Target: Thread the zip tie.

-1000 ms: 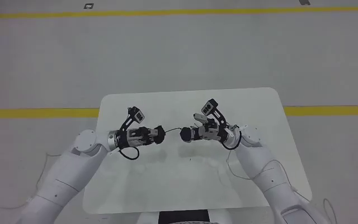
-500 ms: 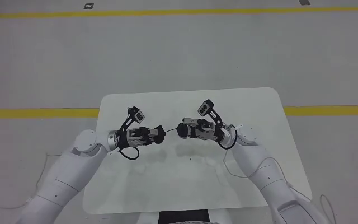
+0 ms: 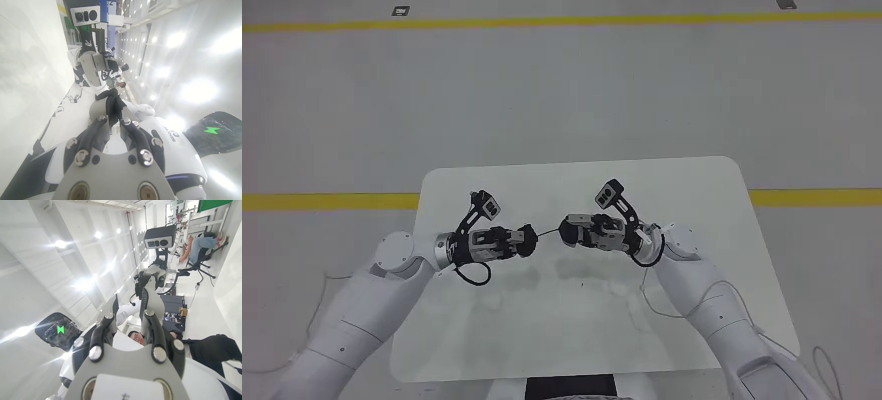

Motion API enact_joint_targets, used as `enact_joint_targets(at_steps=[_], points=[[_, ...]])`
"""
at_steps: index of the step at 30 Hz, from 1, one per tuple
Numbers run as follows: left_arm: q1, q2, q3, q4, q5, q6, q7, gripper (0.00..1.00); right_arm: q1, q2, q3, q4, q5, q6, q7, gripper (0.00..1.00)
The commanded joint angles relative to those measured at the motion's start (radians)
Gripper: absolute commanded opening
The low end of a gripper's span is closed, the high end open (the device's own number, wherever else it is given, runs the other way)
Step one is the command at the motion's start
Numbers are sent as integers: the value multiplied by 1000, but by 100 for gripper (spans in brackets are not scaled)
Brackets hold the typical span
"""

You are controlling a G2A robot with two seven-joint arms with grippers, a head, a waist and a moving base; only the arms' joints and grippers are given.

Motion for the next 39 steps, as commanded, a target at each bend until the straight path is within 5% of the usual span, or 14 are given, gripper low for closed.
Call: enact_joint_targets(at_steps=[1,9,14,32,33,34,35,36,39], points=[[0,0,0,0,0,0,0,0,-1,1,1,-1,0,-2,0,20],[0,0,0,0,0,0,0,0,-7,3,4,-10,0,-2,-4,13],[0,0,0,0,0,0,0,0,-10,4,6,-15,-1,-3,-7,0],[0,0,0,0,0,0,0,0,-25,14,14,-47,-45,-8,-39,0],[3,-2,2,-9,1,3,24,6,-27,15,15,-50,-45,-8,-40,0],[5,-2,3,-14,3,5,32,40,-28,16,16,-53,-46,-8,-41,0],[7,-3,2,-18,1,6,36,91,-29,16,17,-55,-47,-10,-43,0],[9,-3,1,-20,-2,7,37,100,-31,17,18,-58,-49,-10,-47,0],[13,-3,-4,-23,-4,7,40,100,-35,19,20,-65,-58,-11,-53,0]])
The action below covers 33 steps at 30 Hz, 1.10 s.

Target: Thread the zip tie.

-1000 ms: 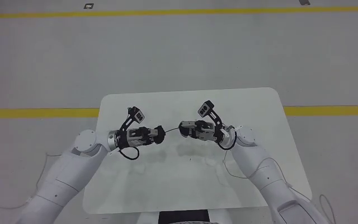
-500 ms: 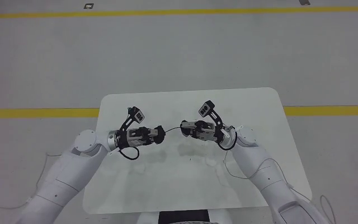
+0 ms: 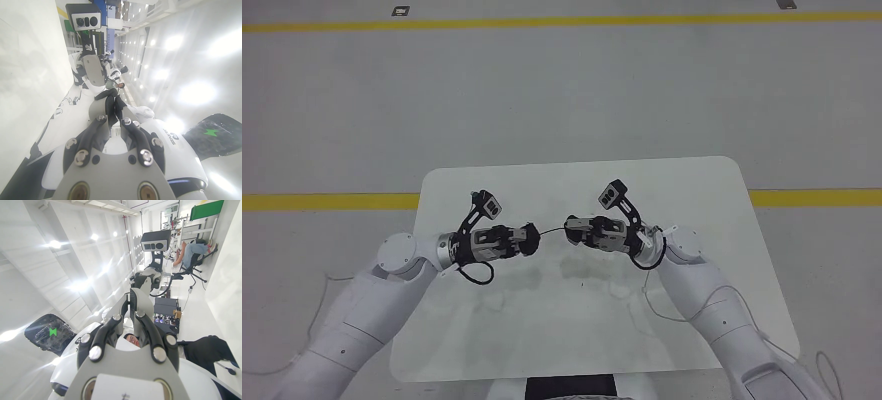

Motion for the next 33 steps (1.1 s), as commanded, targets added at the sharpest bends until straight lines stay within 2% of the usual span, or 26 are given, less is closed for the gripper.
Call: enact_joint_targets(at_steps=[1,16,23,25,33], points=[[2,0,-3,-1,0,1,2,100,-3,2,1,-6,-9,0,-6,0],[5,-7,-1,-12,19,1,13,100,-36,6,3,-68,-31,-21,-93,0],[5,-7,-1,-11,27,-2,15,100,-38,7,3,-71,-36,-23,-107,0],[7,-9,3,-20,29,5,32,100,-39,7,3,-73,-37,-22,-113,0],[11,-11,6,-33,43,13,36,100,-69,7,7,-125,-22,-22,-182,0]])
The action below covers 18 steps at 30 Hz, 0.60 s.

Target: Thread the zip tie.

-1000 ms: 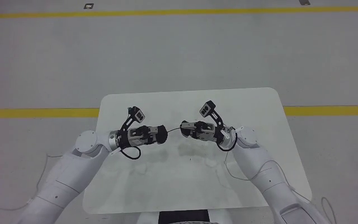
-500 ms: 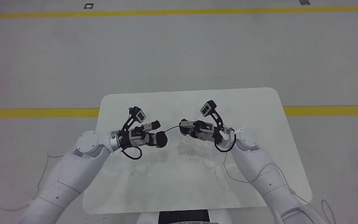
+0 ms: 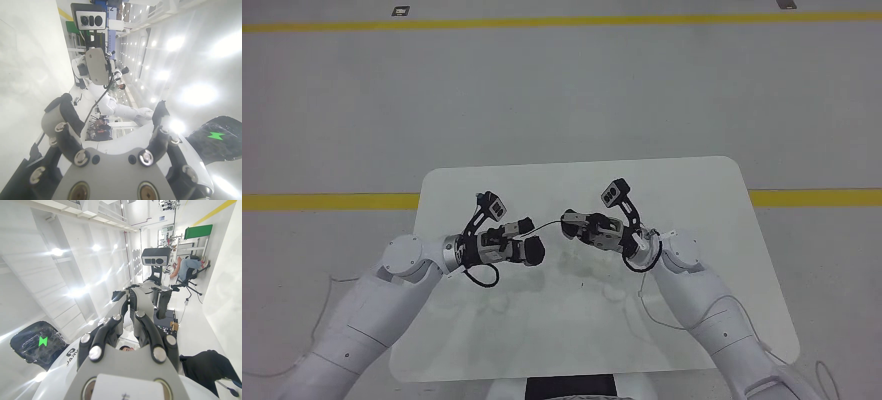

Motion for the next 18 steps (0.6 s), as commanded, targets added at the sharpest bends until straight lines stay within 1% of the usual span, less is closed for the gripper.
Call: enact_joint_targets(at_steps=[1,9,13,15,17,18], points=[[0,-1,0,0,1,1,-2,100,-4,-1,0,-6,7,-4,-8,0],[-4,-3,0,4,5,5,-9,99,-8,-2,-11,-24,8,6,-19,0],[-6,-5,1,5,5,5,-11,89,-1,-3,-23,-26,-8,11,-16,0],[-7,-6,1,6,8,4,-11,79,0,-3,-28,-28,-12,12,-15,0],[-8,-6,1,8,10,6,-11,67,4,-3,-33,-30,-31,18,-19,0],[-8,-6,0,9,11,7,-12,58,5,-2,-35,-32,-37,21,-19,0]])
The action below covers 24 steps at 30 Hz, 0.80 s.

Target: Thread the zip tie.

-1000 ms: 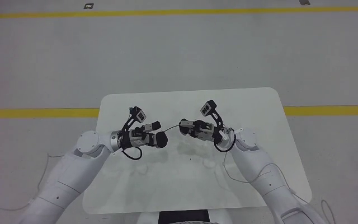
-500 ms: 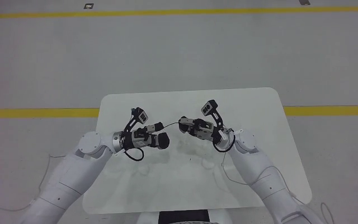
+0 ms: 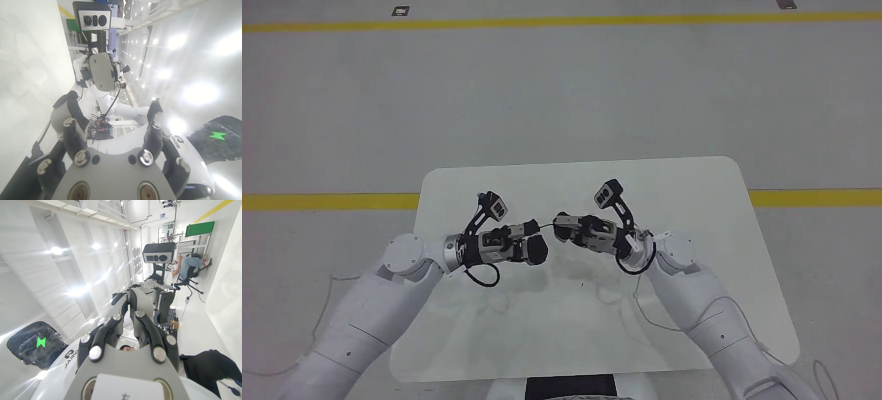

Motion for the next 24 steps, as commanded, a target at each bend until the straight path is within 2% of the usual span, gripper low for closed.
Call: enact_joint_targets(at_steps=[1,5,10,24], points=[[-1,0,-1,2,1,2,-1,49,3,1,-2,-2,-20,7,-4,0],[-1,-1,-3,3,4,3,-3,39,5,5,0,-11,-59,12,-18,0],[0,-2,-5,5,5,4,-4,31,1,13,11,-29,-108,16,-25,0],[5,-4,-10,7,18,3,8,23,-16,29,23,-65,-134,36,16,0]])
